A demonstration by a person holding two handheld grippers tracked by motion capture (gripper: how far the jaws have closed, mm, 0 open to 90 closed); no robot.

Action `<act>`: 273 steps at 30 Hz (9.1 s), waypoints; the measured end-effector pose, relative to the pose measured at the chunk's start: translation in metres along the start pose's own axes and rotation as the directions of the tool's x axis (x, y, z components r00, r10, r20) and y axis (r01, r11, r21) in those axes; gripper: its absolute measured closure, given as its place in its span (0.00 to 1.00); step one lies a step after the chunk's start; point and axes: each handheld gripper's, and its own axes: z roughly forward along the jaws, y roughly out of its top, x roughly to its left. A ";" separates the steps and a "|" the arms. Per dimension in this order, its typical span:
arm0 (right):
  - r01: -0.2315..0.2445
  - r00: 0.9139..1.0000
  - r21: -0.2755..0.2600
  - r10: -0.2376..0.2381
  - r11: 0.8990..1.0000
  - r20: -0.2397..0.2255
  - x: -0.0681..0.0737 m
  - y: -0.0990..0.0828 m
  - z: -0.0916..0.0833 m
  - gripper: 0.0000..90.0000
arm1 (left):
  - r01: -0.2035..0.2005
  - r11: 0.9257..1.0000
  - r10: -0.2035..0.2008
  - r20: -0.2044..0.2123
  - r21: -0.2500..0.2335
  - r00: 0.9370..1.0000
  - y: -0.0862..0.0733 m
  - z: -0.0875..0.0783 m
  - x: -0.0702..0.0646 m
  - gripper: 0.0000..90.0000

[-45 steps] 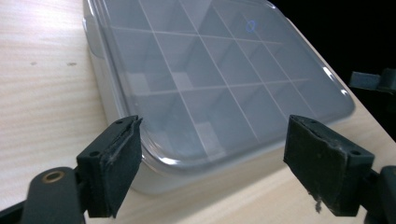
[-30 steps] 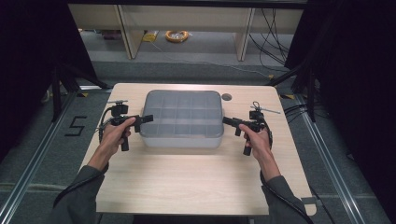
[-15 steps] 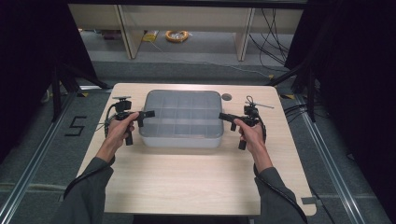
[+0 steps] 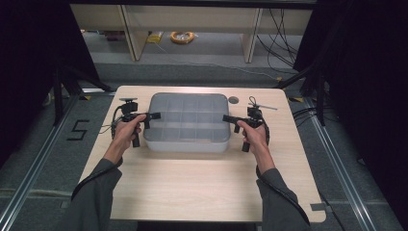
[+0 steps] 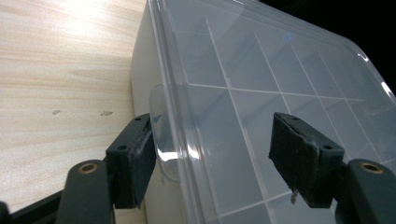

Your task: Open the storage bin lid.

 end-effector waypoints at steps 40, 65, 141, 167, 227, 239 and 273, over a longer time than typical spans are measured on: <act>0.099 0.995 -0.132 -0.101 0.986 -0.009 0.031 0.014 -0.032 0.72 | 0.024 0.990 -0.028 -0.025 -0.137 0.999 0.015 -0.047 -0.039 0.56; 0.159 0.985 -0.195 -0.169 0.968 -0.032 0.064 0.003 -0.070 0.73 | -0.074 0.975 0.069 -0.031 -0.207 0.997 0.006 -0.100 -0.069 0.56; 0.291 0.956 -0.084 -0.293 0.953 -0.012 0.070 -0.135 -0.110 0.74 | -0.173 0.976 0.170 -0.035 -0.129 0.985 -0.136 -0.152 -0.059 0.54; 0.236 0.971 -0.036 -0.237 0.971 -0.036 0.067 -0.170 -0.124 0.76 | -0.155 0.987 0.154 -0.013 -0.045 0.988 -0.168 -0.161 -0.055 0.55; 0.189 0.980 0.134 -0.196 0.973 0.035 0.035 -0.189 -0.099 0.66 | -0.164 0.976 0.168 -0.011 0.146 0.986 -0.192 -0.133 -0.028 0.51; 0.173 0.983 0.156 -0.181 0.973 0.037 0.032 -0.190 -0.094 0.63 | -0.181 0.970 0.190 -0.042 0.161 0.981 -0.193 -0.127 -0.028 0.48; 0.298 0.954 0.012 -0.298 0.954 0.005 0.044 -0.174 -0.107 0.33 | -0.241 0.967 0.241 0.001 0.084 0.970 -0.188 -0.143 -0.032 0.28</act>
